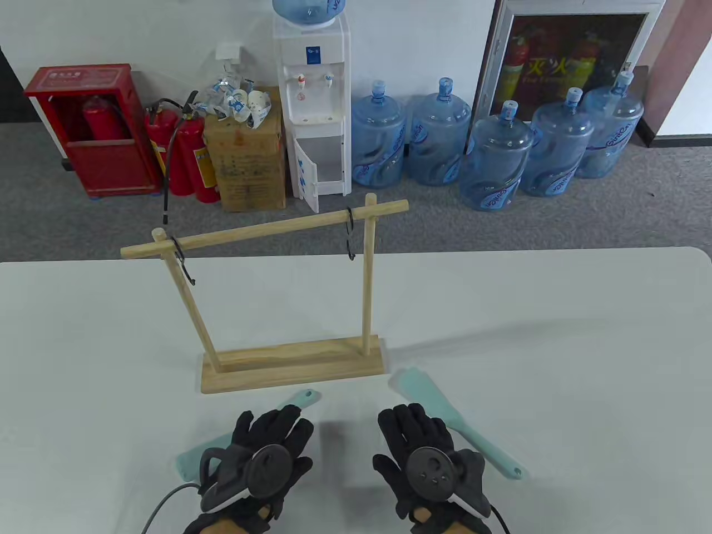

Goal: Hook dessert spatula onto s-hook

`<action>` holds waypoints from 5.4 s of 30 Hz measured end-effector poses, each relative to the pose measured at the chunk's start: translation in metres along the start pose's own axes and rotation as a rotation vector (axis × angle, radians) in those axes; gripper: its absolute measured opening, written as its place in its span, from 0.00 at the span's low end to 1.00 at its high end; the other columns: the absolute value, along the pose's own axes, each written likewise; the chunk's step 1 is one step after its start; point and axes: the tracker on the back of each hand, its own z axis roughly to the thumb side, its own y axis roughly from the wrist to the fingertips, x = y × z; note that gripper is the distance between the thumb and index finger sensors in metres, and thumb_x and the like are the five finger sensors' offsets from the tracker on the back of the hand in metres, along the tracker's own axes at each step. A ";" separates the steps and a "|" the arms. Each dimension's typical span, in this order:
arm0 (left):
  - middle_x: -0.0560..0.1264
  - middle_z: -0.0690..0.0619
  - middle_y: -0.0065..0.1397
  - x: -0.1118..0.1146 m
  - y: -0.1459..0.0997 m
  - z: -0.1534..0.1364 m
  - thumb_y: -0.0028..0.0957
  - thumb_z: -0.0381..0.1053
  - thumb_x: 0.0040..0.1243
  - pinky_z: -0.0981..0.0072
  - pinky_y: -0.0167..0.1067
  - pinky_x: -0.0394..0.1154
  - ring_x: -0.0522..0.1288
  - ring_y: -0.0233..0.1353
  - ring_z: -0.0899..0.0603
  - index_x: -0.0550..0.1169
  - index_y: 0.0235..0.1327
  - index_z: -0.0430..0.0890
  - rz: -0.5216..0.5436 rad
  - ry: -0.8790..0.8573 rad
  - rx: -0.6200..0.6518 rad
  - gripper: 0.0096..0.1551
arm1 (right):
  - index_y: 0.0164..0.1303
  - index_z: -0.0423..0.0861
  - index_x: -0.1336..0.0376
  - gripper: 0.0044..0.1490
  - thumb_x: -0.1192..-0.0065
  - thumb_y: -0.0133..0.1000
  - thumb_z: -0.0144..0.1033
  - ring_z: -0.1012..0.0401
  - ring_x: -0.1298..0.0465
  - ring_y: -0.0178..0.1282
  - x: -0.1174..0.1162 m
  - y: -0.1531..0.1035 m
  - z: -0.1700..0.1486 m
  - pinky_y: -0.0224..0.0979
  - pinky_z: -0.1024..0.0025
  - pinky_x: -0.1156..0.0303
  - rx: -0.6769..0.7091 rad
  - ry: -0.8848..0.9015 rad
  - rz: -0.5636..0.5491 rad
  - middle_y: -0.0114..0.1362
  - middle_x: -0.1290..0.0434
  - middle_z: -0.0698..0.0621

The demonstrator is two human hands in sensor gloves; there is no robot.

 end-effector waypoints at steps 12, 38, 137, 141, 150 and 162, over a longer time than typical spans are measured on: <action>0.59 0.53 0.88 -0.001 -0.001 -0.006 0.51 0.67 0.52 0.27 0.78 0.46 0.61 0.85 0.36 0.66 0.76 0.60 0.022 -0.015 -0.019 0.37 | 0.79 0.51 0.50 0.48 0.40 0.51 0.57 0.42 0.49 0.83 0.004 0.000 -0.002 0.78 0.35 0.54 -0.020 -0.004 -0.031 0.82 0.53 0.47; 0.60 0.53 0.88 -0.004 -0.004 -0.021 0.51 0.67 0.52 0.27 0.77 0.46 0.62 0.84 0.36 0.66 0.76 0.60 0.026 -0.040 -0.076 0.37 | 0.79 0.47 0.51 0.53 0.30 0.48 0.54 0.40 0.50 0.82 0.046 -0.024 -0.101 0.77 0.34 0.56 -0.518 0.003 -0.126 0.81 0.55 0.44; 0.81 0.53 0.70 -0.009 -0.007 -0.009 0.48 0.68 0.53 0.32 0.72 0.61 0.82 0.65 0.42 0.77 0.67 0.54 0.161 -0.215 -0.028 0.36 | 0.62 0.50 0.34 0.29 0.29 0.48 0.36 0.48 0.27 0.62 0.024 -0.004 0.028 0.64 0.43 0.36 0.214 -0.005 -0.259 0.67 0.32 0.47; 0.83 0.54 0.66 -0.011 -0.009 -0.014 0.47 0.67 0.56 0.36 0.69 0.66 0.84 0.61 0.45 0.79 0.64 0.53 0.198 -0.271 -0.029 0.34 | 0.64 0.50 0.35 0.31 0.31 0.49 0.41 0.48 0.28 0.63 0.025 -0.003 0.026 0.65 0.43 0.36 0.175 -0.027 -0.247 0.68 0.33 0.47; 0.84 0.53 0.62 -0.011 -0.008 -0.024 0.48 0.66 0.56 0.38 0.67 0.68 0.85 0.57 0.45 0.81 0.63 0.52 0.200 -0.312 -0.043 0.34 | 0.74 0.49 0.43 0.43 0.31 0.49 0.46 0.44 0.35 0.71 0.040 -0.008 -0.006 0.70 0.40 0.41 0.071 0.032 -0.275 0.75 0.41 0.45; 0.86 0.51 0.58 -0.020 -0.020 -0.065 0.50 0.65 0.55 0.39 0.62 0.72 0.87 0.52 0.46 0.81 0.60 0.48 0.372 -0.783 -0.149 0.33 | 0.79 0.48 0.50 0.50 0.33 0.49 0.52 0.42 0.44 0.78 0.038 -0.012 -0.044 0.74 0.37 0.48 -0.106 0.042 -0.194 0.80 0.51 0.45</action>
